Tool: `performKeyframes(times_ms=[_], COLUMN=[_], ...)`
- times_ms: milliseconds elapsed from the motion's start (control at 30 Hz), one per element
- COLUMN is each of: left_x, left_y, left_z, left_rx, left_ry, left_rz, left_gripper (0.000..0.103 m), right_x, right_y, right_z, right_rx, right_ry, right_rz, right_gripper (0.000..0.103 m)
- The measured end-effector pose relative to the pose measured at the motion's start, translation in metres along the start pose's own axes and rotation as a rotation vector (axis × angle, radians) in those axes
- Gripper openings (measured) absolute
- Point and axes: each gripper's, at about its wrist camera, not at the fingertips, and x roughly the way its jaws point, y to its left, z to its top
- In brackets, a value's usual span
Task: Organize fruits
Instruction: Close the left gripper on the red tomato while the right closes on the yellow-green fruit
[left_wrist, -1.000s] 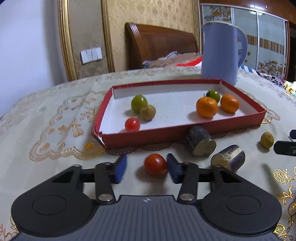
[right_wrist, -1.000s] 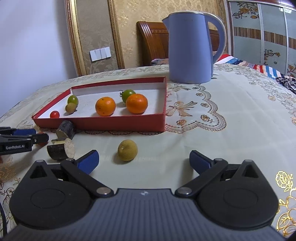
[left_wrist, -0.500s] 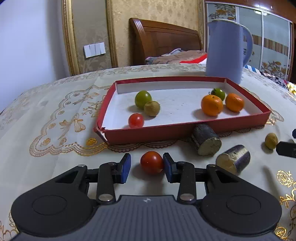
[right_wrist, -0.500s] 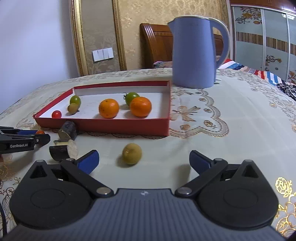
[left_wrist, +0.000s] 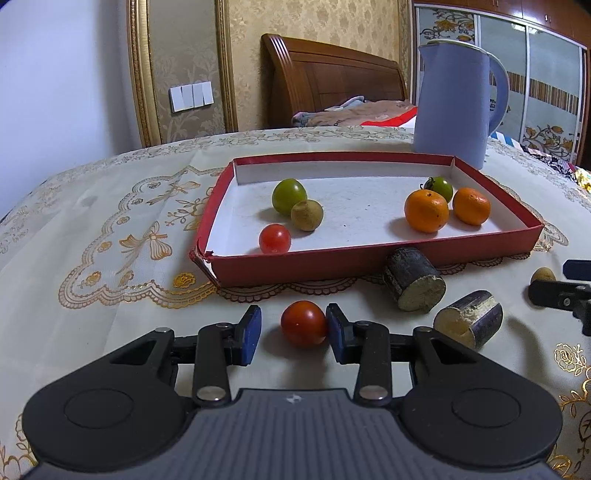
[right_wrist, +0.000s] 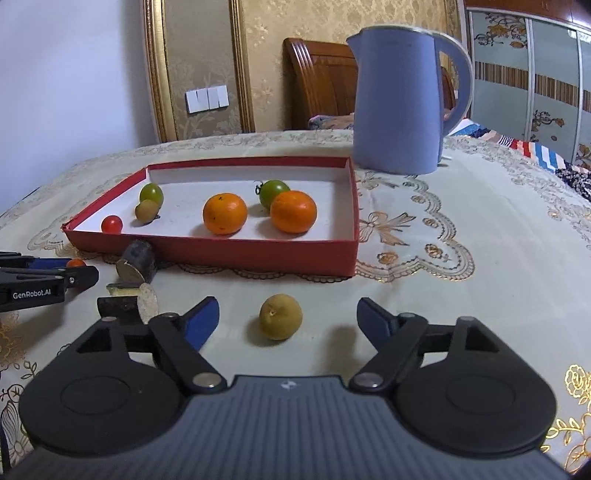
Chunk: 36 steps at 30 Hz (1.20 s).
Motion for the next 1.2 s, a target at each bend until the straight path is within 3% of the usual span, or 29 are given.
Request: performKeyframes(times_ms=[67, 267, 400, 533, 867, 1033, 1133, 1200], left_x=[0.0002, 0.0001, 0.0003, 0.0004, 0.0001, -0.0001, -0.001, -0.0011], left_y=[0.0003, 0.0008, 0.0003, 0.0012, 0.001, 0.0001, -0.0009, -0.0003], left_z=[0.0001, -0.0001, -0.0003, -0.0003, -0.0004, -0.0001, -0.0002, 0.0], left_rx=[0.0, 0.001, -0.002, -0.003, 0.003, 0.006, 0.009, 0.007], left_ry=[0.0, 0.0, 0.0, 0.0, -0.001, -0.003, -0.006, -0.007], left_rz=[0.0, 0.001, -0.001, -0.002, 0.0, 0.006, 0.019, 0.02], left_gripper=[0.038, 0.037, 0.038, 0.038, 0.037, 0.035, 0.033, 0.032], right_x=[0.0032, 0.0079, 0.0092, 0.0092, 0.0091, 0.0089, 0.0085, 0.0084], right_y=[0.0014, 0.0034, 0.0036, 0.0019, 0.0009, 0.0036, 0.0052, 0.0073], right_z=[-0.0002, 0.0023, 0.0019, 0.0023, 0.0016, 0.0014, 0.0014, 0.0014], right_rx=[-0.007, 0.009, 0.014, 0.023, 0.022, 0.011, 0.006, -0.004], right_ry=[0.017, 0.017, 0.021, 0.018, 0.01, 0.011, 0.009, 0.009], right_rz=[-0.003, 0.004, -0.017, -0.012, -0.024, -0.033, -0.036, -0.043], right_gripper=[0.068, 0.068, 0.048, 0.047, 0.035, 0.034, 0.025, 0.025])
